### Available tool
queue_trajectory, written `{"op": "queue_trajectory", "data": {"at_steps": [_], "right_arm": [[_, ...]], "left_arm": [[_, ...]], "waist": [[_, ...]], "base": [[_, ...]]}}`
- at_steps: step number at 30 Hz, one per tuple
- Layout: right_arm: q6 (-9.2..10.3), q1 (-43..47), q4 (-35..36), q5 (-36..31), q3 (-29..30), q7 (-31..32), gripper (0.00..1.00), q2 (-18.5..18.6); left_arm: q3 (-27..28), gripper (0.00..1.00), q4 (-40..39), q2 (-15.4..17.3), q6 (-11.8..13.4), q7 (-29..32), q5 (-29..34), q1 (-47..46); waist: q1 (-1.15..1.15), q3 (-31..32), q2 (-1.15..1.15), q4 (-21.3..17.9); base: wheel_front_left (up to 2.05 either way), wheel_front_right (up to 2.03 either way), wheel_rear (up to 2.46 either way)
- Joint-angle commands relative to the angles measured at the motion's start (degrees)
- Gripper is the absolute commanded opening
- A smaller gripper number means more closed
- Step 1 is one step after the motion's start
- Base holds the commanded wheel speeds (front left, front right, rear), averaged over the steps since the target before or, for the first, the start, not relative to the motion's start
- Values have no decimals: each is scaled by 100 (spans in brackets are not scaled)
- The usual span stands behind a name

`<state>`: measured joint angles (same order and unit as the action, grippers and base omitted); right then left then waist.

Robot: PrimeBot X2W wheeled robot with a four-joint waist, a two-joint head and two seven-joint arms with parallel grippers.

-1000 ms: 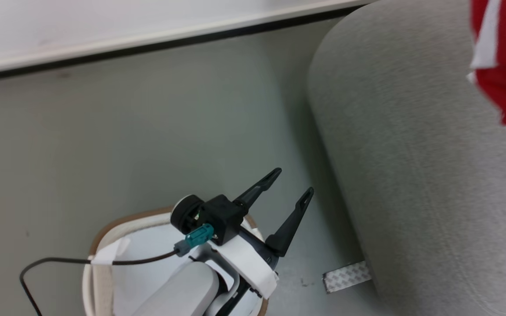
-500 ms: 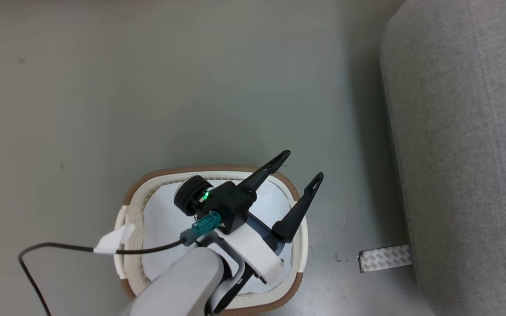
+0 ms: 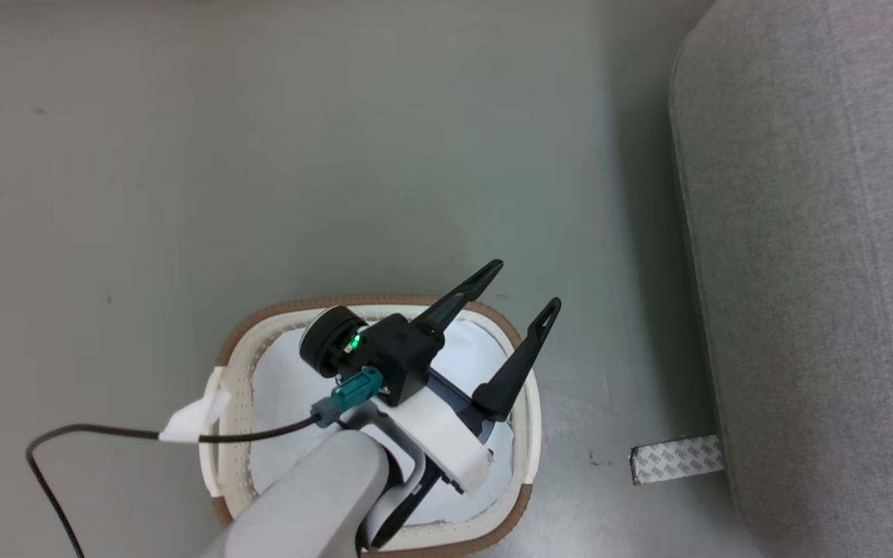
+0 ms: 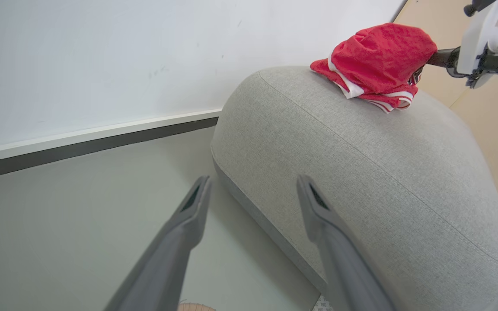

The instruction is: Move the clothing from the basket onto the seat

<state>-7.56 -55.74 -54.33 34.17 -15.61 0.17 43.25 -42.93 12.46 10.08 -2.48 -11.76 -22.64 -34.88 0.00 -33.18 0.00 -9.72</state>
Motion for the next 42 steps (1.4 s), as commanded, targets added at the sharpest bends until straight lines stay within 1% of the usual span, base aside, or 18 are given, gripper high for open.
{"op": "queue_trajectory", "data": {"at_steps": [1, 5, 8, 9, 13, 15, 17, 22, 24, 28, 30, 33, 37, 39, 41, 42], "right_arm": [[14, 106, 94, 43, -141, 2, 100, 2], [14, 200, 297, 172, -563, 106, 100, 139], [14, 319, 485, 407, -828, 231, 100, 201], [14, 319, 485, 407, -828, 231, 100, 201], [14, 456, 851, 629, -1198, 514, 100, 452], [14, 463, 1140, 678, -1410, 663, 100, 578], [13, 450, 1456, 736, -1561, 678, 100, 669], [14, 627, 2273, 961, -1772, 486, 100, 750], [14, 663, 2543, 745, -1858, 280, 100, 806], [14, 932, 2857, 569, -1595, -285, 100, 451], [14, 1098, 2972, 565, -1333, -525, 100, 259], [14, 1502, 3211, 474, -909, -847, 100, -161], [14, 2258, 3658, 118, -338, -1211, 100, -789], [14, 2676, 3910, -144, 30, -1378, 100, -1180], [14, 3194, 4154, -399, 313, -1468, 100, -1621], [14, 3440, 4278, -531, 459, -1494, 100, -1825]], "left_arm": [[31, 100, 34, 50, 20, -57, -41, 53], [50, 100, 170, 21, 15, -129, -131, 158], [102, 100, 320, -38, 41, -220, -228, 327], [102, 100, 320, -38, 41, -220, -228, 327], [252, 100, 430, -21, 128, -282, -358, 622], [366, 100, 405, 30, 197, -298, -442, 798], [493, 100, 354, 109, 285, -314, -523, 979], [931, 100, 111, 309, 497, -338, -690, 1372], [1102, 100, 8, 417, 564, -339, -731, 1514], [1447, 100, -184, 635, 690, -338, -859, 1774], [1591, 100, -289, 739, 719, -339, -888, 1895], [1897, 100, -484, 836, 817, -338, -910, 2100], [2323, 100, -677, 777, 965, -339, -815, 2437], [2479, 100, -733, 713, 1004, -338, -734, 2580], [2597, 100, -739, 601, 992, -339, -710, 2726], [2682, 100, -752, 518, 939, -339, -730, 2783]], "waist": [[0, 154, 0, -44], [0, 635, 0, -46], [0, 1193, 0, -8], [0, 1193, 0, -8], [0, 1955, 0, 40], [0, 2269, 0, 65], [0, 2575, 0, 110], [0, 3133, 0, 245], [0, 3266, 0, 290], [0, 3434, 0, 384], [0, 3479, 0, 423], [0, 3522, 0, 452], [0, 3593, 0, 525], [0, 3621, 0, 551], [0, 3643, 0, 601], [0, 3648, 0, 627]], "base": [[0, 0, 0], [0, 0, 0], [0, 0, 0], [0, 0, 0], [0, 0, 0], [0, 0, 0], [0, 0, 0], [0, 0, 0], [0, 0, 0], [0, 0, 0], [0, 0, 0], [0, 0, 0], [0, 0, 0], [0, 0, 0], [0, 0, 0], [0, 0, 0]]}}
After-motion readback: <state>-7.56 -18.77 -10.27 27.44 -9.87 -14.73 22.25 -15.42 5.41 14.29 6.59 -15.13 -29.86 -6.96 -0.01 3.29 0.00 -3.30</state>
